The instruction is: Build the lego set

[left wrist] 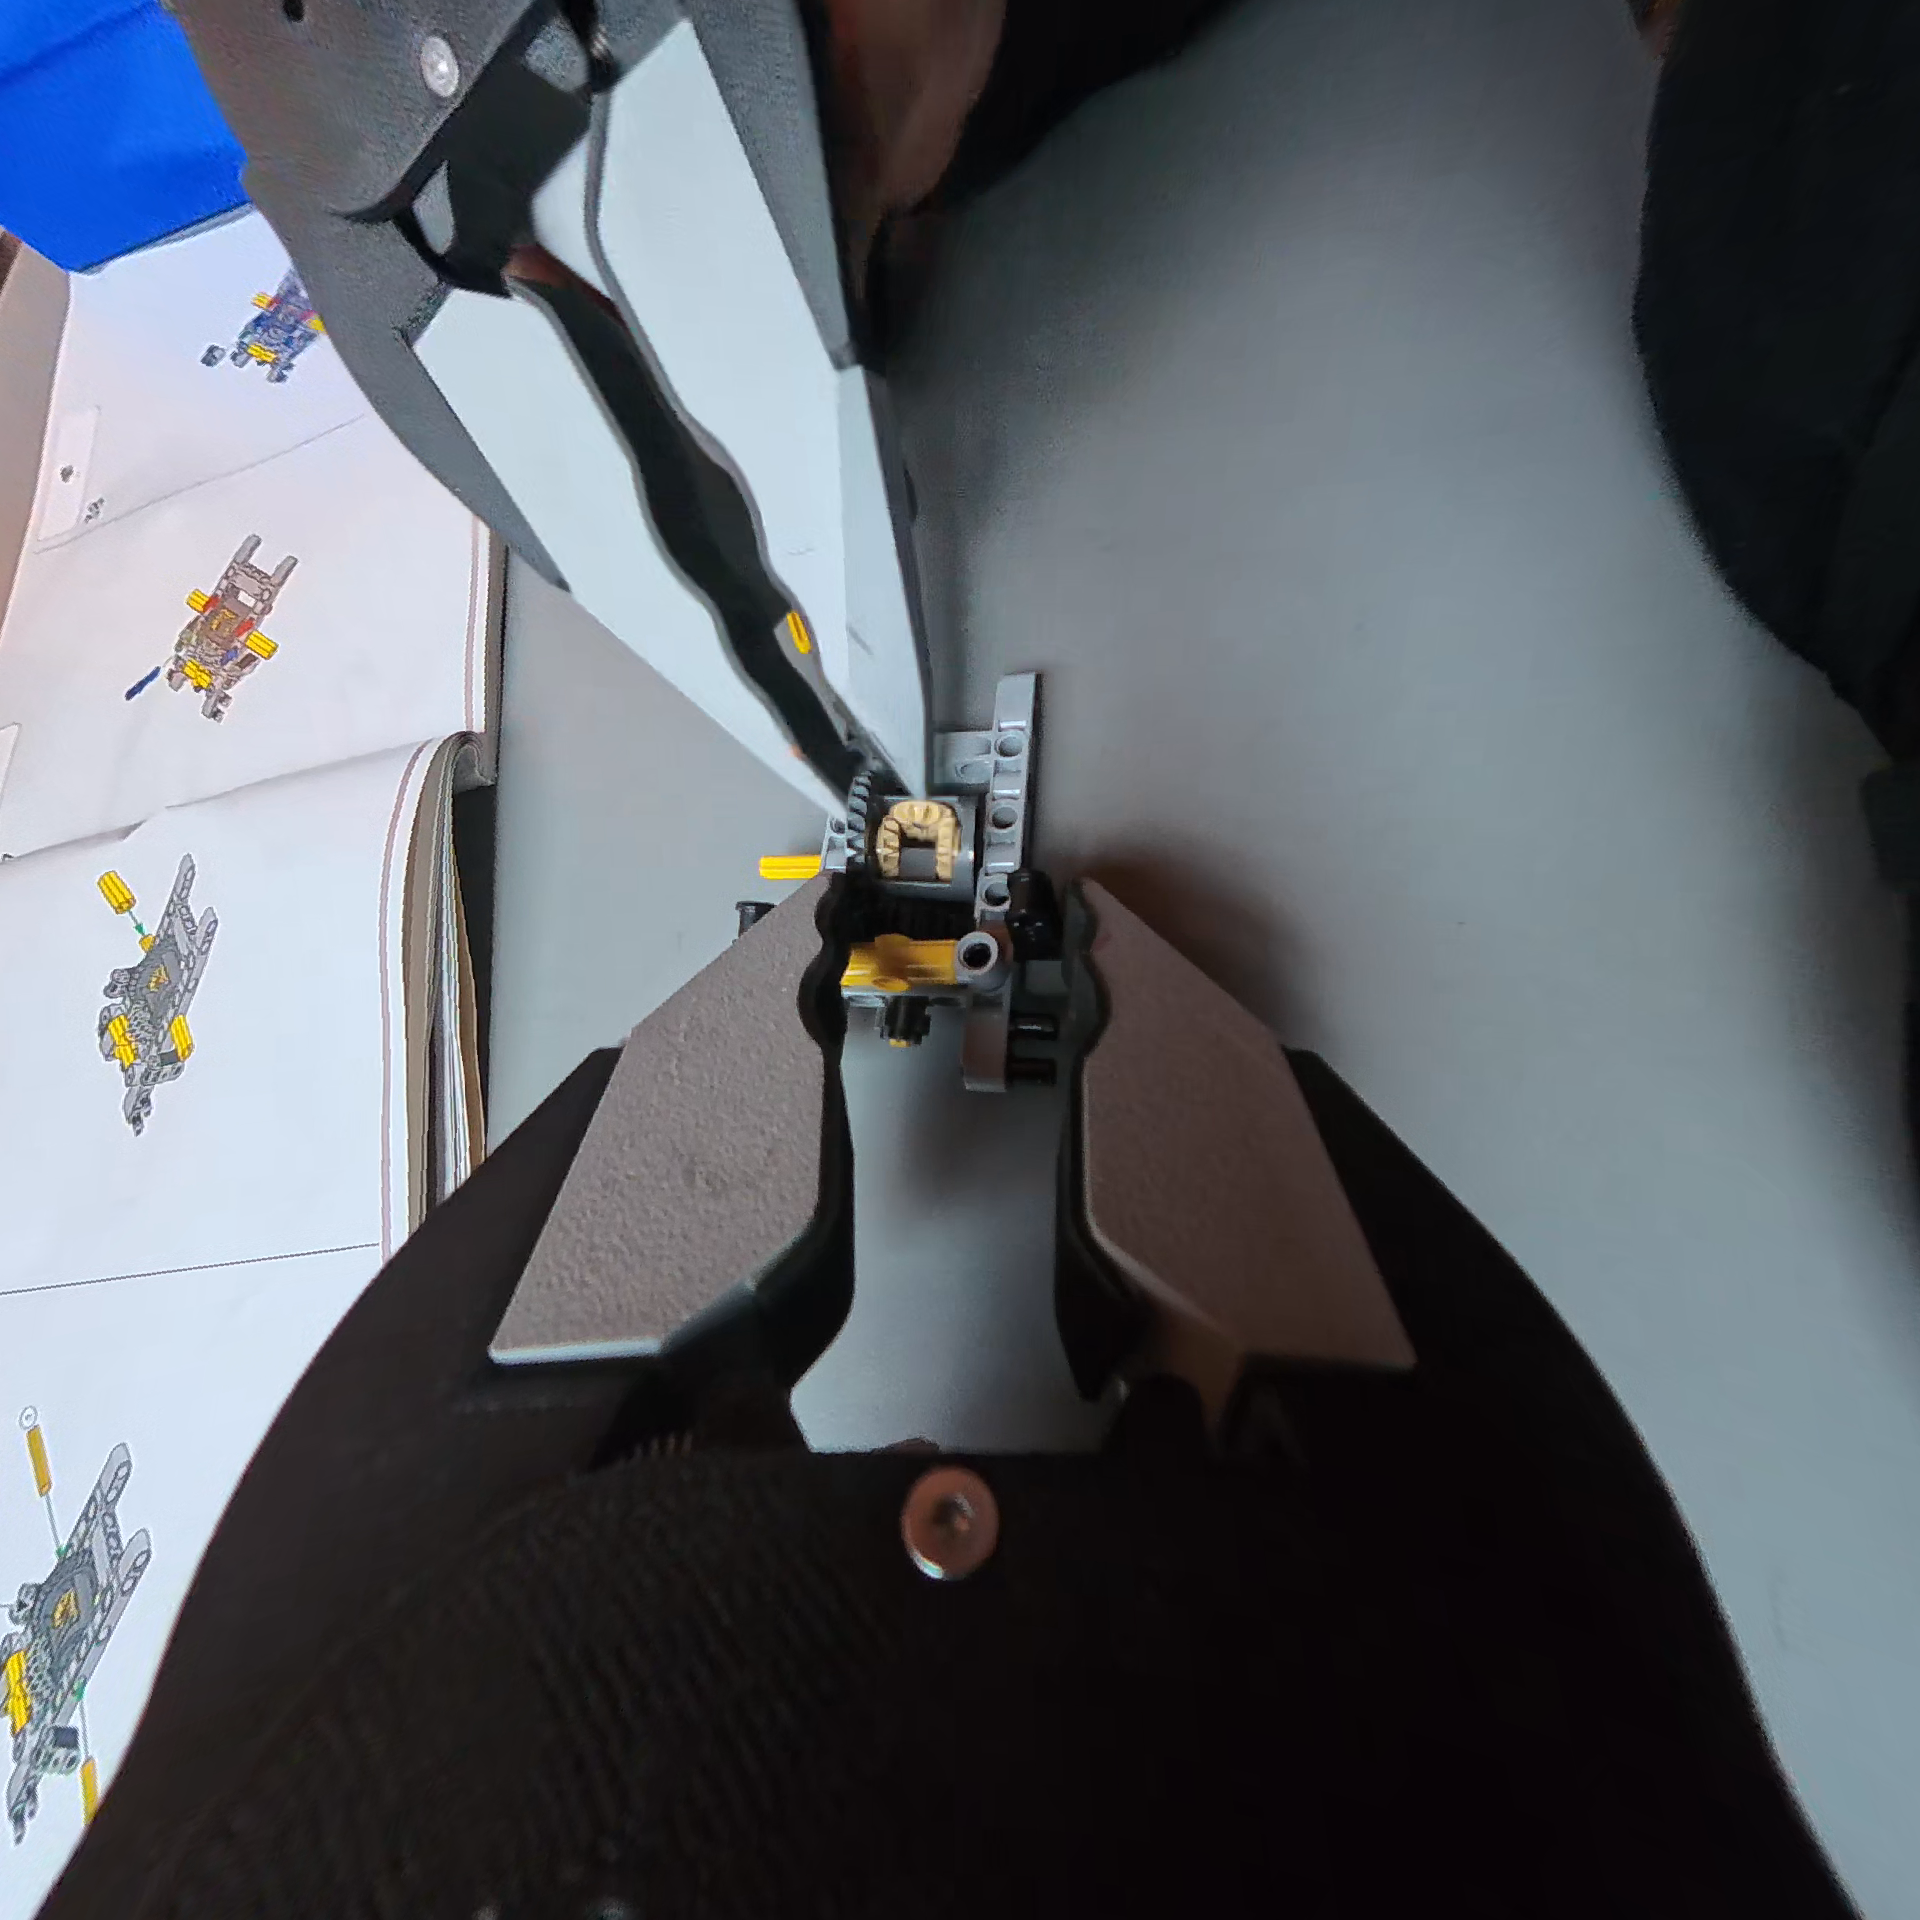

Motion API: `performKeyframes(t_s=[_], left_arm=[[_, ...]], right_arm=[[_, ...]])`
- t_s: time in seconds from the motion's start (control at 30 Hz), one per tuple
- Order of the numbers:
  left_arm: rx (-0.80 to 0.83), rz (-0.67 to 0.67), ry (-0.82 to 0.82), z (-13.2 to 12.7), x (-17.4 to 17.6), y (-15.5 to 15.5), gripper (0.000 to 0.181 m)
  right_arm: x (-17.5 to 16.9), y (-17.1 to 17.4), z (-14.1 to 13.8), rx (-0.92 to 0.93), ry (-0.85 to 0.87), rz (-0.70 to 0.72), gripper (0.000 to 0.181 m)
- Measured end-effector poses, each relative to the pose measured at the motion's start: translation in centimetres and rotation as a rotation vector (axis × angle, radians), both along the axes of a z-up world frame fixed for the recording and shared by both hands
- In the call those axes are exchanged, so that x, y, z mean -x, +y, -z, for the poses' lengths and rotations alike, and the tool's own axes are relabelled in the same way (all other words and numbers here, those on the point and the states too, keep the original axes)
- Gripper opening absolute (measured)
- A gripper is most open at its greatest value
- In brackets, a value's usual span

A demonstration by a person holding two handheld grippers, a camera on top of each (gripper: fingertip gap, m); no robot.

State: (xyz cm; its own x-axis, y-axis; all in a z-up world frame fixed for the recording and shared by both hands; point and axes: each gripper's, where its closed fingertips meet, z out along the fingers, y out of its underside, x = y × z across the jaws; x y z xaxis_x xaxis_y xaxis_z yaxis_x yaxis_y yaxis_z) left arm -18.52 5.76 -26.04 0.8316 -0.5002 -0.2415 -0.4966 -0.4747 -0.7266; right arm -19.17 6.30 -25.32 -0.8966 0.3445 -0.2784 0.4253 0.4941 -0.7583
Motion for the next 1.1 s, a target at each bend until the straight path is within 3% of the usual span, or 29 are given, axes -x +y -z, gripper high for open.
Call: performKeyframes(t_s=[0.8, 0.93, 1.1], left_arm=[[-0.041, 0.020, 0.019, -0.4, -0.5, 0.2, 0.040], [-0.030, 0.017, 0.043, -0.1, -0.2, 0.1, 0.036], [-0.027, 0.018, 0.035, -0.1, -0.3, 0.1, 0.036]], right_arm=[[-0.1, -0.4, -0.4, 0.098, -0.221, -0.008, 0.001], [0.6, 0.3, -0.9, 0.127, -0.221, 0.017, 0.019], [1.6, 1.7, -0.2, 0.116, -0.265, 0.049, 0.017]])
